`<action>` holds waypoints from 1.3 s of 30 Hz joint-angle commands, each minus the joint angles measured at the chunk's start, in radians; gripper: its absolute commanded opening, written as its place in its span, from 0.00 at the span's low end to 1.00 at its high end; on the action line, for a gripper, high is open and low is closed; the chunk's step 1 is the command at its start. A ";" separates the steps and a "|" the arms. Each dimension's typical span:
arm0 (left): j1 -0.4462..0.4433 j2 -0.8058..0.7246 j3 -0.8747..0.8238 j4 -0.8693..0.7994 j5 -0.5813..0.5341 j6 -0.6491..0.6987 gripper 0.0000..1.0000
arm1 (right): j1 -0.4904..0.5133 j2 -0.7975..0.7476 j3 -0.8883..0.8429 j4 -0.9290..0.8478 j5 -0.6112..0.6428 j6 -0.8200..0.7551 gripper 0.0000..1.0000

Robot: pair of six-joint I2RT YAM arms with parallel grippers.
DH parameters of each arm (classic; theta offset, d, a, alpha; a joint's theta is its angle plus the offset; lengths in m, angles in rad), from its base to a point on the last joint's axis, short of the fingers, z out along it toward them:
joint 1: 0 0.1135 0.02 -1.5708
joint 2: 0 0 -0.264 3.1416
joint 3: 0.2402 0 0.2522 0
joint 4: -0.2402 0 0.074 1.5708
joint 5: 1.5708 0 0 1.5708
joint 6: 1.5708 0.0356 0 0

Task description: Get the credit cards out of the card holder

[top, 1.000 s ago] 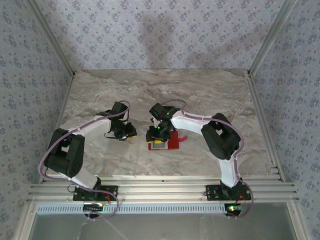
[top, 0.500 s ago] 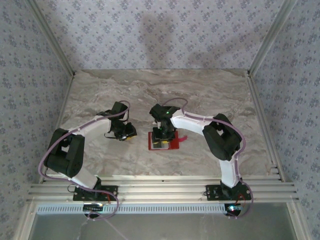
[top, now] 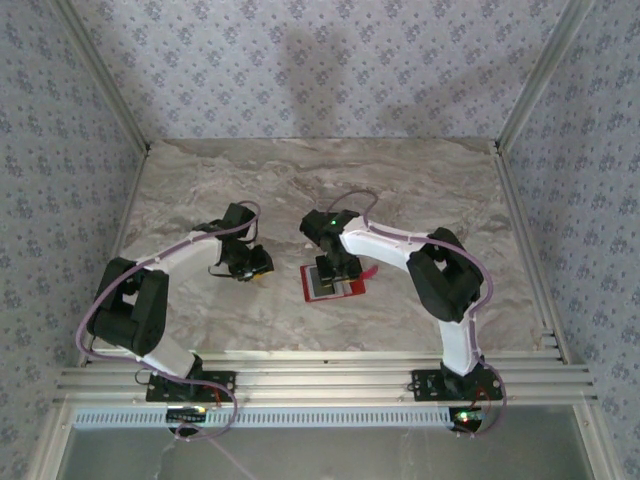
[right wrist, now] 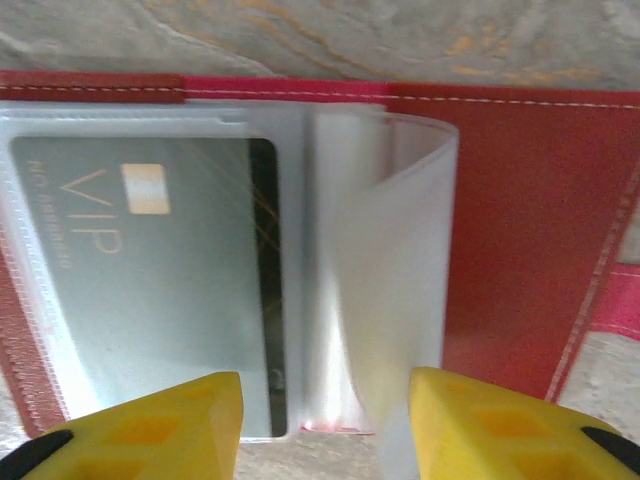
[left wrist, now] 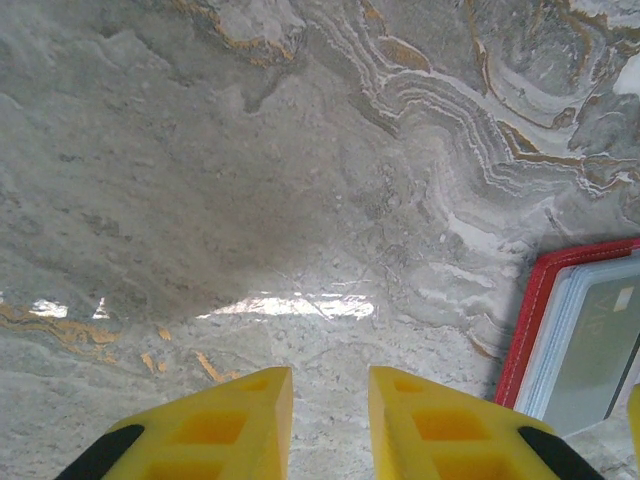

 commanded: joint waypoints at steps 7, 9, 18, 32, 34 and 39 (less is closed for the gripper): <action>-0.039 0.000 0.070 -0.030 0.009 0.021 0.27 | -0.027 -0.069 -0.001 -0.072 0.105 0.000 0.49; -0.066 0.010 0.093 -0.044 -0.006 0.024 0.27 | -0.042 -0.080 -0.019 -0.069 0.108 -0.001 0.50; -0.187 0.104 0.189 -0.049 0.012 -0.002 0.27 | -0.114 -0.128 -0.112 -0.041 0.107 -0.023 0.48; -0.266 0.254 0.250 -0.009 0.046 -0.039 0.28 | -0.206 -0.275 -0.308 0.242 -0.255 -0.026 0.44; -0.265 0.269 0.261 -0.012 0.046 -0.034 0.28 | -0.206 -0.285 -0.317 0.275 -0.290 -0.017 0.44; -0.266 0.305 0.285 -0.013 0.048 -0.028 0.27 | -0.206 -0.275 -0.346 0.376 -0.415 -0.002 0.44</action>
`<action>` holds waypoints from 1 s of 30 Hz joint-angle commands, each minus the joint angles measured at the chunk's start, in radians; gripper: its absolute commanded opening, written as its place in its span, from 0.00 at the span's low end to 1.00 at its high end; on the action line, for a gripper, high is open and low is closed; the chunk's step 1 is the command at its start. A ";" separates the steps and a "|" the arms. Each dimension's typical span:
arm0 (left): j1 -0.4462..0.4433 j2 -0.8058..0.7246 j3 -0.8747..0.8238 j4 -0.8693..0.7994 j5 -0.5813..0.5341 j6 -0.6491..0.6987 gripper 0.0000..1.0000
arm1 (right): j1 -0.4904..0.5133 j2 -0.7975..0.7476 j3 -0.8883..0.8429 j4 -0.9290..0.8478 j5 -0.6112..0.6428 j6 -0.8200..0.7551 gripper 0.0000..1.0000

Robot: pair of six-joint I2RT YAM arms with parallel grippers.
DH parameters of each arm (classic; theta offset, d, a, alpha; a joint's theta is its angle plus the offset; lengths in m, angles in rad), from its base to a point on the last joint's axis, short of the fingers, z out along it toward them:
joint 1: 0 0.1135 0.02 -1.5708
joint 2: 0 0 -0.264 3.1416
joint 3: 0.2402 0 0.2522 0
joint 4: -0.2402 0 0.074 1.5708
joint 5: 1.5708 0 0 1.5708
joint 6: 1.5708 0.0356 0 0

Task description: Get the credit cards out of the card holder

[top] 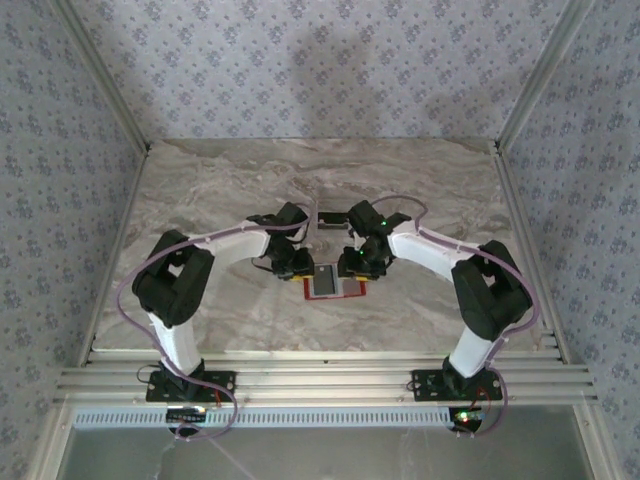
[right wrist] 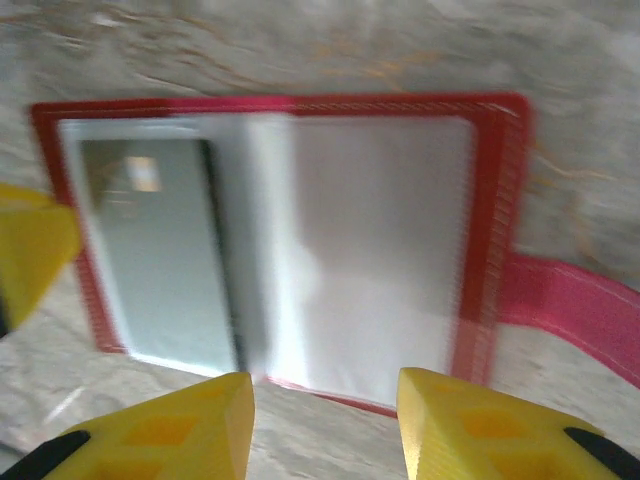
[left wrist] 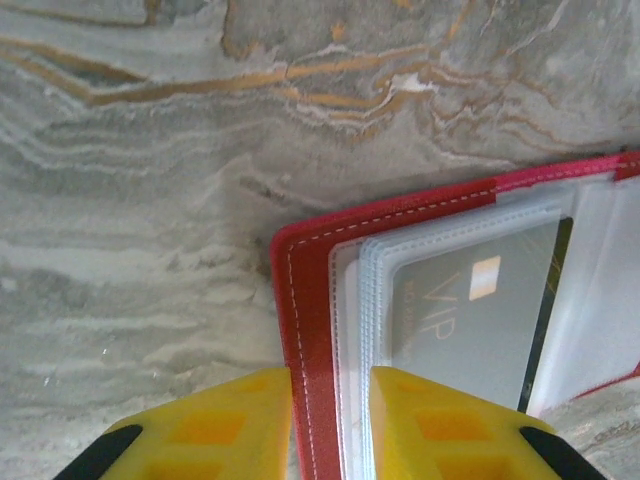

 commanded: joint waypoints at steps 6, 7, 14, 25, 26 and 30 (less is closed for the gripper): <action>-0.007 0.044 0.063 -0.024 0.020 0.012 0.27 | -0.001 0.038 -0.045 0.119 -0.150 0.031 0.44; -0.006 0.039 0.063 -0.027 0.019 0.012 0.27 | -0.002 0.045 -0.048 0.117 -0.145 0.032 0.44; -0.005 -0.018 0.076 -0.061 -0.005 0.015 0.27 | -0.019 0.051 -0.059 0.082 -0.089 0.030 0.42; -0.010 0.016 0.133 -0.058 0.044 0.023 0.23 | -0.050 -0.021 -0.098 0.140 -0.112 0.093 0.38; -0.012 0.025 0.140 -0.058 0.048 0.026 0.23 | -0.050 -0.019 -0.098 0.142 -0.110 0.093 0.38; -0.014 0.055 0.154 -0.060 0.058 0.030 0.23 | -0.051 -0.020 -0.104 0.149 -0.110 0.099 0.37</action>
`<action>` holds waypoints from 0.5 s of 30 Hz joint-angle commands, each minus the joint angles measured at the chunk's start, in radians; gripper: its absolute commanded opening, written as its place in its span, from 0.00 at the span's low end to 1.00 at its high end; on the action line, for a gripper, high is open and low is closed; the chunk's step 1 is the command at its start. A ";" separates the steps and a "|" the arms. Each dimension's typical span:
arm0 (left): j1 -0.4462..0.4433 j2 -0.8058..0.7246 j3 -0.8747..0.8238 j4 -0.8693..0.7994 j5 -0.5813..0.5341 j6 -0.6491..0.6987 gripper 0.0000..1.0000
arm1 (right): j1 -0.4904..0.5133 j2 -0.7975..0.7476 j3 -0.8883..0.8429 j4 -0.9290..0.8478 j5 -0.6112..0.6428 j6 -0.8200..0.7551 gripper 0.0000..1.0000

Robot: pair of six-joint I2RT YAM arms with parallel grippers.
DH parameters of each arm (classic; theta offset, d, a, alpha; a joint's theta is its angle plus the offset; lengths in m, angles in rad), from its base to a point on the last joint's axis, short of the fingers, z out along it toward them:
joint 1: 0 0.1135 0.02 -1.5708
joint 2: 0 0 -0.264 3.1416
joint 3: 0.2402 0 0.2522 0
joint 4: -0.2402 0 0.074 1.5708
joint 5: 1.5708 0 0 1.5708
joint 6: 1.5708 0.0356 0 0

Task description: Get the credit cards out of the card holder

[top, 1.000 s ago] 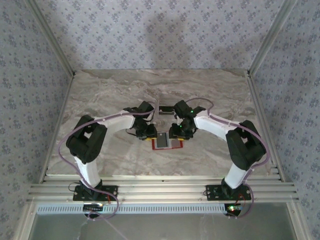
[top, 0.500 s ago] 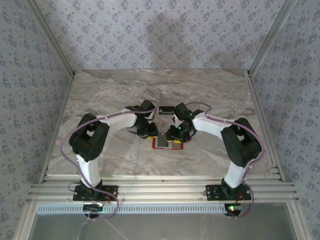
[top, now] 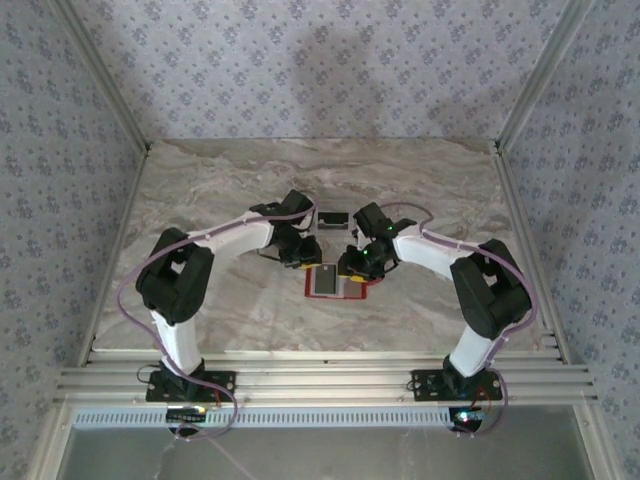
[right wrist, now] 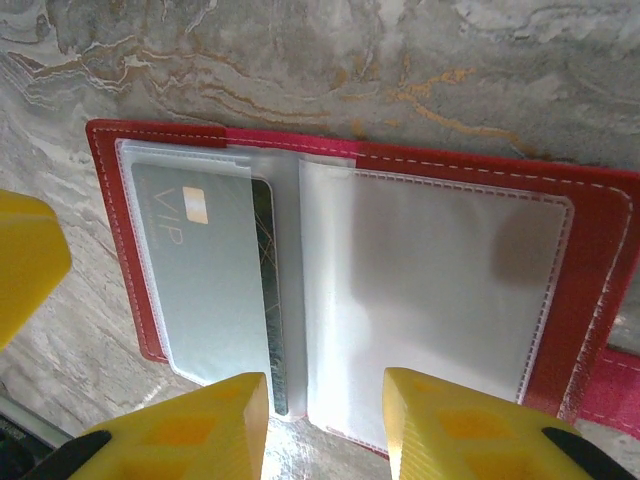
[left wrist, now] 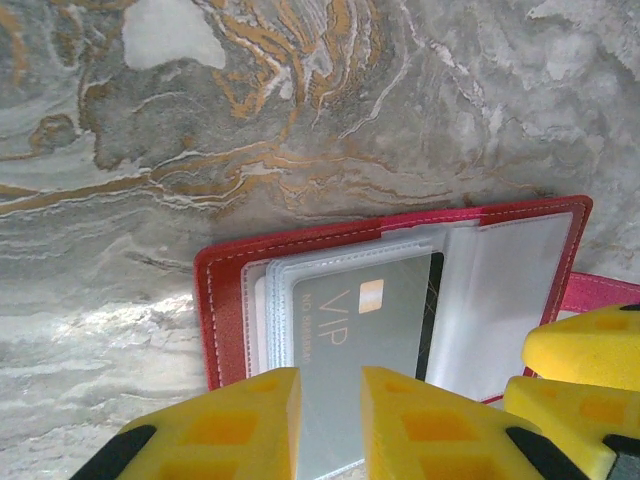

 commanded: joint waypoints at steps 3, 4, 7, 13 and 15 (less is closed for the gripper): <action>-0.008 0.051 0.029 -0.020 0.021 0.025 0.23 | -0.003 -0.021 -0.017 0.004 -0.005 0.026 0.37; -0.008 0.059 0.028 -0.020 0.019 0.025 0.23 | -0.004 -0.021 -0.016 0.004 -0.006 0.027 0.37; -0.009 0.071 0.012 -0.009 0.023 0.022 0.23 | -0.003 -0.019 -0.013 0.012 -0.012 0.032 0.37; -0.008 0.049 -0.041 0.012 0.022 0.010 0.23 | 0.002 -0.008 -0.002 0.028 -0.032 0.041 0.36; -0.008 0.040 -0.055 0.013 0.020 0.010 0.23 | 0.004 0.000 0.001 0.051 -0.055 0.048 0.35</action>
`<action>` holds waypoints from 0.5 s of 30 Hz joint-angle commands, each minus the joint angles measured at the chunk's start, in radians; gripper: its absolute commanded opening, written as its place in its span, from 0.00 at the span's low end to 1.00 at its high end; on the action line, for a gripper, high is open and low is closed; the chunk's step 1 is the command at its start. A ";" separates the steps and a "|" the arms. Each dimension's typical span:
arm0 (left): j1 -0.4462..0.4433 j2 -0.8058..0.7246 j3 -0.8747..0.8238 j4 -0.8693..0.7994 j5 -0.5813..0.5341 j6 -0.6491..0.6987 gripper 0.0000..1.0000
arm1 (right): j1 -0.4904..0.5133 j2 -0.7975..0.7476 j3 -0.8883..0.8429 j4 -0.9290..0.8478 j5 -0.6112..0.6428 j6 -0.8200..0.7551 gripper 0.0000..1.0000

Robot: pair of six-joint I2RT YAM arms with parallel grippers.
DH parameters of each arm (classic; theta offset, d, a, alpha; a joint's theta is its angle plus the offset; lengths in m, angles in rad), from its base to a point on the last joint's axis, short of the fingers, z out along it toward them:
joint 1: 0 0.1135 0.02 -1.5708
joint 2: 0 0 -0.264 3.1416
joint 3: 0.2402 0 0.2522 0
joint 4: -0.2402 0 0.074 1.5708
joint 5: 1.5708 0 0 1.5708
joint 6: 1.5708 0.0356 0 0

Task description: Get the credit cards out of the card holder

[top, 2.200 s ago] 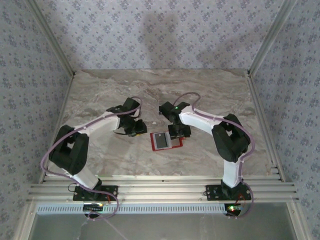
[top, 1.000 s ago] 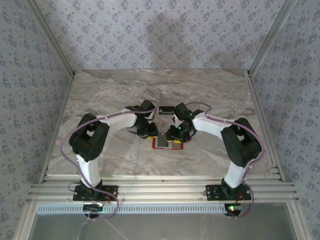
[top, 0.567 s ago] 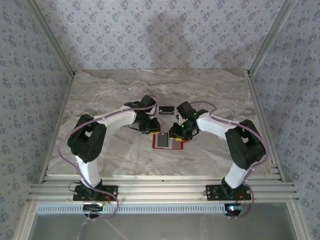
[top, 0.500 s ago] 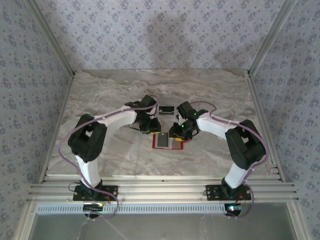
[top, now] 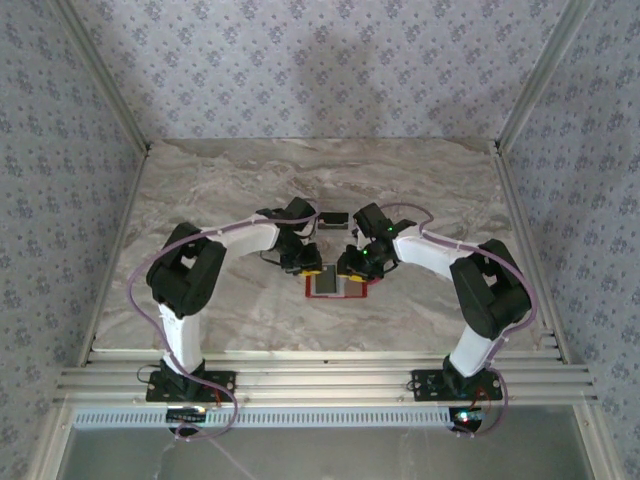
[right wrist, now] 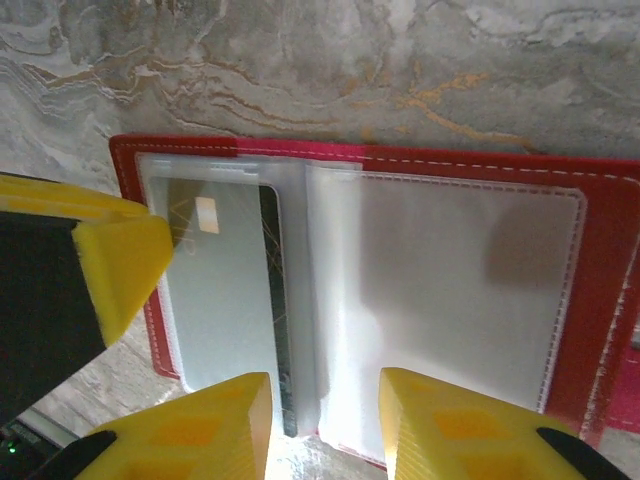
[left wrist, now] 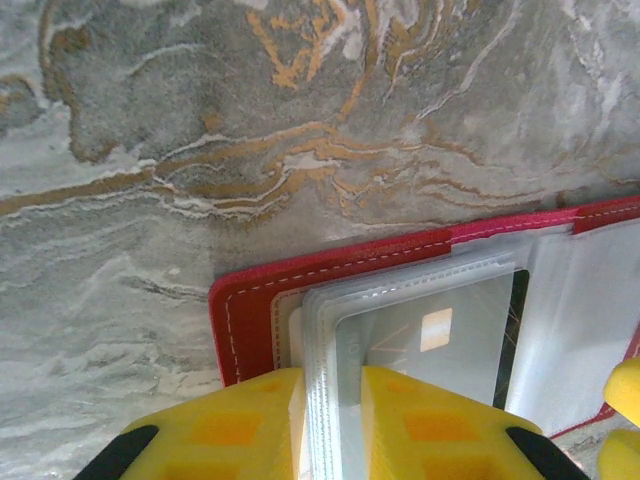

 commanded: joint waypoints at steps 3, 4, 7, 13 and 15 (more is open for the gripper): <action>-0.006 -0.034 -0.044 -0.014 -0.002 0.002 0.23 | 0.009 0.013 0.010 0.063 -0.074 0.041 0.35; -0.007 -0.037 -0.050 -0.013 -0.004 0.000 0.23 | 0.011 0.022 0.014 0.074 -0.085 0.045 0.35; -0.006 -0.041 -0.057 -0.006 -0.005 -0.002 0.23 | 0.015 0.048 0.028 0.089 -0.103 0.049 0.34; -0.006 -0.042 -0.054 -0.004 -0.005 -0.002 0.23 | 0.025 0.085 0.059 0.095 -0.119 0.048 0.34; -0.006 -0.044 -0.056 -0.003 -0.004 -0.002 0.23 | 0.030 0.093 0.065 0.097 -0.121 0.048 0.34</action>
